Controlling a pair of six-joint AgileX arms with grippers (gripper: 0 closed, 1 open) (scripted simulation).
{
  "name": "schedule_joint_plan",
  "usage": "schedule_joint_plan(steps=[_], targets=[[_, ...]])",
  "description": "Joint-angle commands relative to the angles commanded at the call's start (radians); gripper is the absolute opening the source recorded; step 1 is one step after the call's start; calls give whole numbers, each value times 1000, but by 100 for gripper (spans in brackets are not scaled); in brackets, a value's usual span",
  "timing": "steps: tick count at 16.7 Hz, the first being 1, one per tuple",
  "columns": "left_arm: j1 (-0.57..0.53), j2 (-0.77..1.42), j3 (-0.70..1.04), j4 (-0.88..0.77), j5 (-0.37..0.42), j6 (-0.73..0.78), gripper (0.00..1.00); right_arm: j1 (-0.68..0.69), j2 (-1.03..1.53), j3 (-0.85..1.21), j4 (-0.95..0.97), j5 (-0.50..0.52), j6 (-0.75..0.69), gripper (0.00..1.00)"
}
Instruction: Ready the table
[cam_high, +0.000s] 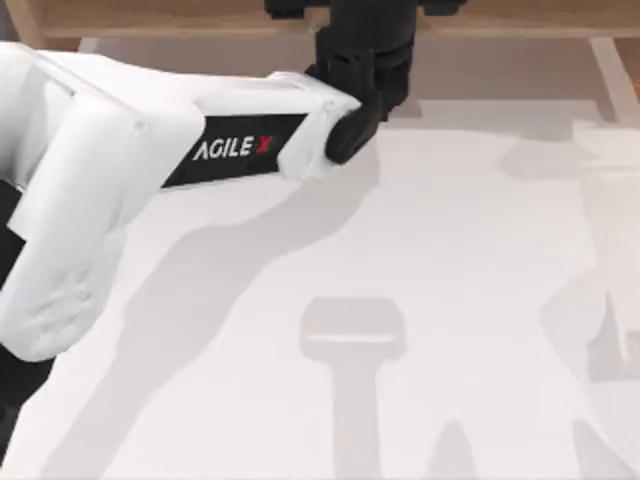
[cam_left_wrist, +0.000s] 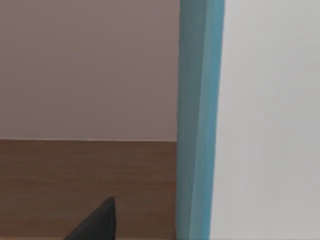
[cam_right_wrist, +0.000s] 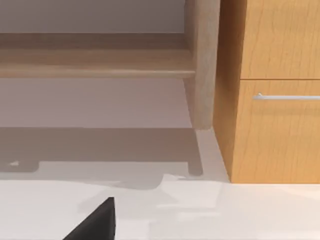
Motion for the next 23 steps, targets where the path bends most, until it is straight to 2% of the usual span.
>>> schedule_joint_plan(steps=[3,16,23], targets=[[0,0,0,0,0,0,100,0,0,0,0,0,0,100],[0,0,0,0,0,0,2,0,0,0,0,0,0,100],[0,0,0,0,0,0,0,0,0,0,0,0,0,100]])
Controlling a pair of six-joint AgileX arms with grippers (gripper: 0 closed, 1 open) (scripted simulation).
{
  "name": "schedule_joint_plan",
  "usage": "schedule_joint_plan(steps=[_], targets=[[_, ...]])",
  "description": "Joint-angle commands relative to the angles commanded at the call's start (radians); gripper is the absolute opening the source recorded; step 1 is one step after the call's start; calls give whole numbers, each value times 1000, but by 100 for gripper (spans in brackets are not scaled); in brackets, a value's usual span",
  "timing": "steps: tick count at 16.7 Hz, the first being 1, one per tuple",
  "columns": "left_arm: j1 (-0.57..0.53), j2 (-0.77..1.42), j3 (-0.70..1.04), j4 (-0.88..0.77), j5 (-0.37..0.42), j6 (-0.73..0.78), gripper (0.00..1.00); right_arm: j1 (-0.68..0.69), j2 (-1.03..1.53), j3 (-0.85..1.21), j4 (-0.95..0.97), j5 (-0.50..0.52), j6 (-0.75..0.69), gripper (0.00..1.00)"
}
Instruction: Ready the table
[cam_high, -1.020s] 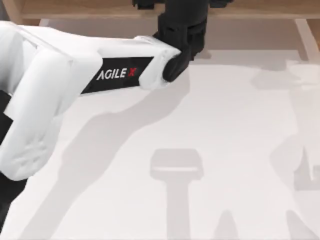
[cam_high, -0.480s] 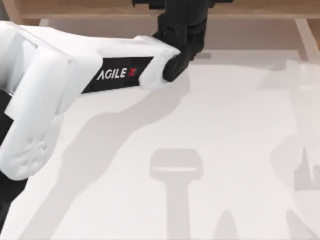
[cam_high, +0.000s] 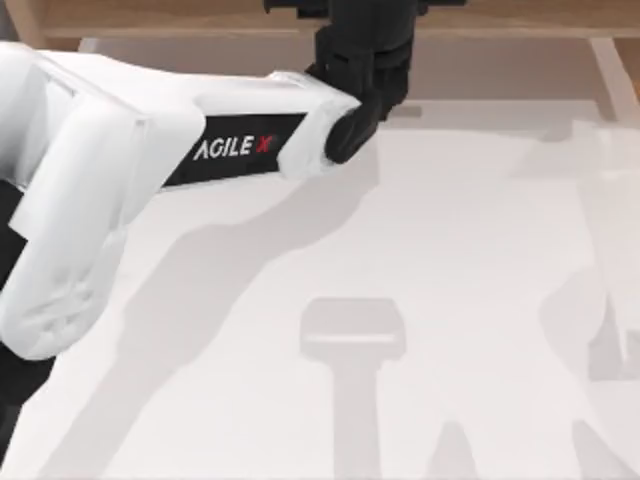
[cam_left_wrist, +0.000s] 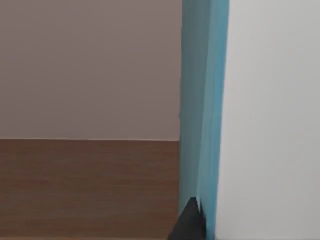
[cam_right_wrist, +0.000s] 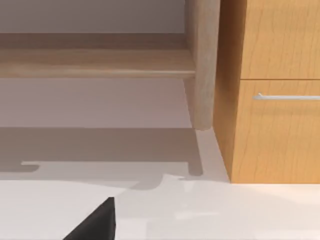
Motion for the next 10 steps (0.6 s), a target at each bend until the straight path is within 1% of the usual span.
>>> schedule_joint_plan(steps=[4,10], targets=[[-10,-15,-17,3,-5,1,0,0,0,0,0,0,0,100],[-51,-129,-156,31,-49,4,0,0,0,0,0,0,0,100]])
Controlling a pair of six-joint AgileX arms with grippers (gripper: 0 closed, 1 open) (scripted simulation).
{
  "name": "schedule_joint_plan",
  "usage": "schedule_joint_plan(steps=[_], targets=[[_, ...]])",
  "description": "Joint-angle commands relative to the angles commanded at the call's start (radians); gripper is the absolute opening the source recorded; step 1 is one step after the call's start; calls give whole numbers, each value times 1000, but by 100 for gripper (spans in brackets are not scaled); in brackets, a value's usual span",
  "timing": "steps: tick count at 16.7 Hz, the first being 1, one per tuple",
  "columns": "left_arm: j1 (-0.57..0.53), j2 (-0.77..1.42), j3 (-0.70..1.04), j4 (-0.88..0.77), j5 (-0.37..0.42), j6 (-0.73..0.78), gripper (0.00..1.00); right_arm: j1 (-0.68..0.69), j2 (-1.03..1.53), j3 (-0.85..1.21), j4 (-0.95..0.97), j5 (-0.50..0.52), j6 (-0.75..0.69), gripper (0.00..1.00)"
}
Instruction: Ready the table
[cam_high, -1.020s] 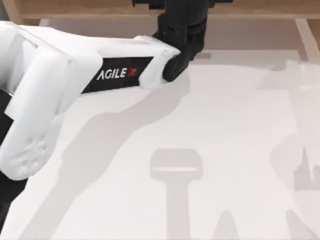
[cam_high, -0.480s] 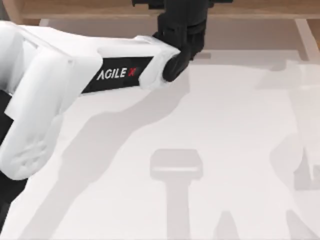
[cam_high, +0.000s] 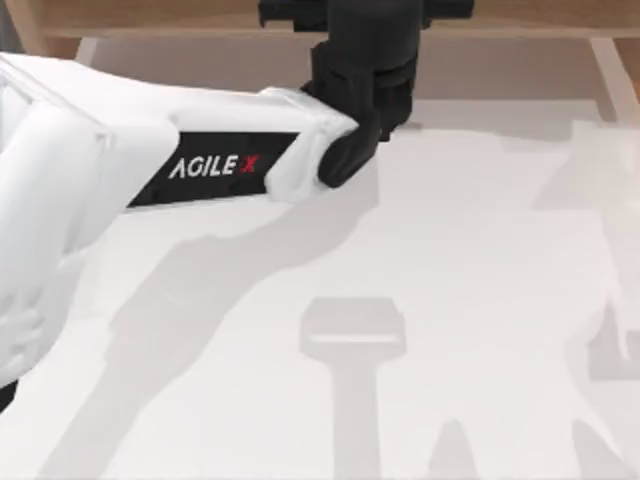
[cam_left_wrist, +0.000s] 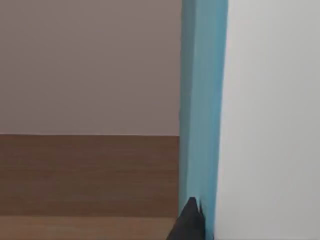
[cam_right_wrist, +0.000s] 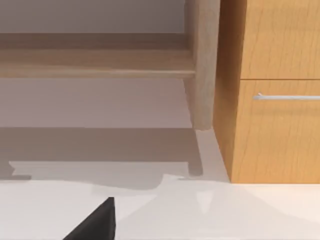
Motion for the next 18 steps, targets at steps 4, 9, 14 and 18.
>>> schedule_joint_plan(steps=[4,9,14,18], targets=[[3,-4,-6,0,-2,2,0,0,0,0,0,0,0,100],[14,-70,-78,1,80,41,0,0,0,0,0,0,0,100],[28,-227,-267,8,367,160,0,0,0,0,0,0,0,100],[64,-354,-421,19,638,289,0,0,0,0,0,0,0,100]])
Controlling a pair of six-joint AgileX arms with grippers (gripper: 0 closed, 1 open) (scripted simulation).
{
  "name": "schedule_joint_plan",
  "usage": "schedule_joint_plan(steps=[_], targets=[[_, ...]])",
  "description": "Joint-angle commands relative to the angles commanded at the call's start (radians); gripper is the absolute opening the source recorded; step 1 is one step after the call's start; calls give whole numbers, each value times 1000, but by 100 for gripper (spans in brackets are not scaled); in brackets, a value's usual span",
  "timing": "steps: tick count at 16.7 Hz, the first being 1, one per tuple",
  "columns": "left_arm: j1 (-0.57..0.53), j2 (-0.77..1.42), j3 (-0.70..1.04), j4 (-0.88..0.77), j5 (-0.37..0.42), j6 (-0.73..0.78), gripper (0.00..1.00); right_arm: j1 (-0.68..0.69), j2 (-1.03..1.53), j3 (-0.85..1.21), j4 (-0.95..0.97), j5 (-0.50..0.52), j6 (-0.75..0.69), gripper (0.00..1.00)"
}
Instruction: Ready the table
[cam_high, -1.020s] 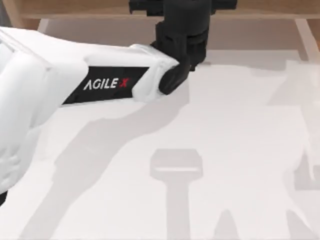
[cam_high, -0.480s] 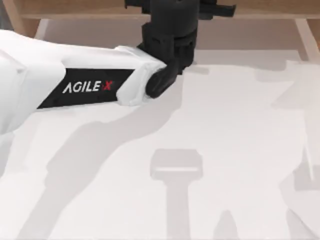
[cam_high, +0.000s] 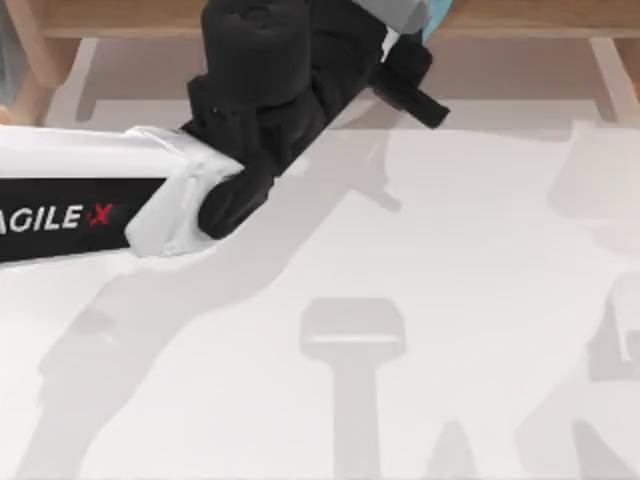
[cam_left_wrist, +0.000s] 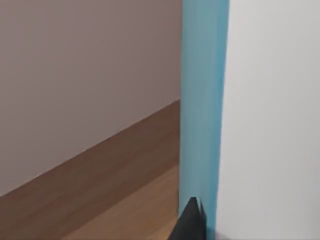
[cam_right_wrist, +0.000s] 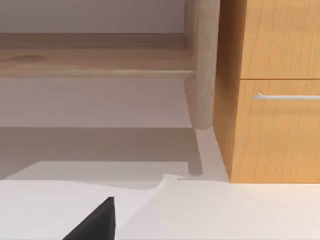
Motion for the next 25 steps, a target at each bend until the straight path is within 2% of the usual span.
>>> schedule_joint_plan(steps=[5,8,11,15,19,22,25], targets=[[165,-101,-214,-13,291,226,0,0,0,0,0,0,0,100],[334,-145,-336,-32,423,396,0,0,0,0,0,0,0,100],[543,-178,-440,-52,513,589,0,0,0,0,0,0,0,100],[859,-204,-526,-85,574,859,0,0,0,0,0,0,0,100],[1097,-178,-468,-82,578,1124,0,0,0,0,0,0,0,100],[1175,-73,-331,-52,572,1291,0,0,0,0,0,0,0,100],[1178,47,-209,-34,578,1405,0,0,0,0,0,0,0,100]])
